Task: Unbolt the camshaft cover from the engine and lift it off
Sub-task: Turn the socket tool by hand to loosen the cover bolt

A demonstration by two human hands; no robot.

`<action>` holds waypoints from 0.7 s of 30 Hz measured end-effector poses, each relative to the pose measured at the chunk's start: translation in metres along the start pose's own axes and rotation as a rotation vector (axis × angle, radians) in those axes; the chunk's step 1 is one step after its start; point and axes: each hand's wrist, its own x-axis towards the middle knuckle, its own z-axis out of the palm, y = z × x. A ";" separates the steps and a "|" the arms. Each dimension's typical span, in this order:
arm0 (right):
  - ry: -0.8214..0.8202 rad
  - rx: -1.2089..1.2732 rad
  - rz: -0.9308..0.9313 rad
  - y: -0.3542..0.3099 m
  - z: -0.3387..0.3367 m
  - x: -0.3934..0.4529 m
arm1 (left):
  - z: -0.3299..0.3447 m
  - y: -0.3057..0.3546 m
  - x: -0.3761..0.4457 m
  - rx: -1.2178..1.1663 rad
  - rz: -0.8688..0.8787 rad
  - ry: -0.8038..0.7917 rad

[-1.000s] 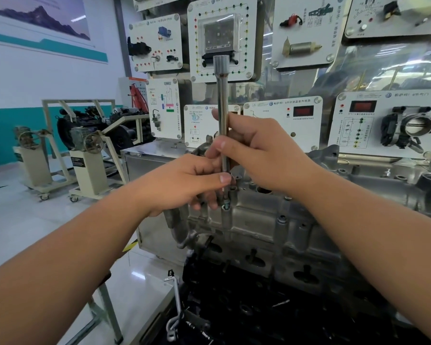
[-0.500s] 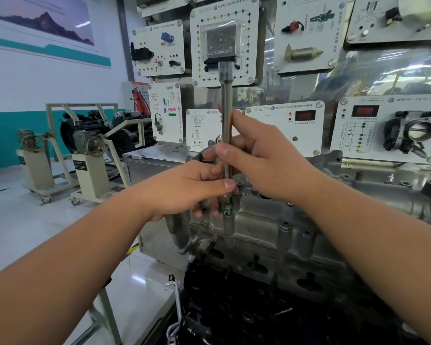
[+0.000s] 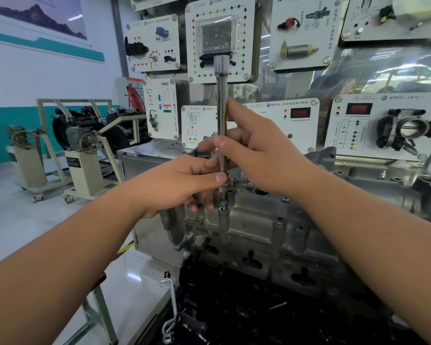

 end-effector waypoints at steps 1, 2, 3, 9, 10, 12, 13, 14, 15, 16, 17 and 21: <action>0.014 -0.012 -0.017 0.000 0.002 0.000 | 0.000 0.001 0.000 0.007 0.002 -0.005; 0.034 -0.019 -0.041 0.000 0.004 -0.001 | 0.000 0.000 0.000 0.021 0.013 -0.011; 0.059 -0.028 -0.066 -0.001 0.005 -0.002 | 0.000 0.000 0.000 0.035 0.021 -0.013; 0.137 -0.155 -0.067 0.000 0.003 -0.001 | 0.002 0.000 0.004 0.072 0.039 0.013; 0.110 -0.141 -0.069 0.000 0.002 -0.001 | 0.002 -0.001 0.003 0.061 0.035 0.008; 0.077 -0.102 -0.077 -0.001 0.001 -0.001 | 0.000 -0.001 0.002 0.010 0.016 0.003; 0.068 -0.078 -0.077 -0.003 0.002 -0.002 | -0.001 -0.001 0.001 -0.010 0.007 0.000; 0.066 -0.058 -0.079 -0.005 0.004 -0.003 | -0.003 -0.002 0.001 -0.014 0.007 -0.005; 0.069 -0.045 -0.081 -0.005 0.005 -0.004 | -0.003 -0.003 0.001 -0.008 0.006 -0.008; 0.074 -0.048 -0.087 -0.005 0.006 -0.005 | -0.003 -0.003 0.001 0.004 0.015 -0.008; 0.084 -0.065 -0.096 -0.003 0.006 -0.005 | -0.002 -0.002 0.001 0.019 0.023 -0.007; 0.157 -0.148 -0.097 -0.001 0.006 -0.003 | 0.000 -0.002 0.002 0.061 0.057 0.009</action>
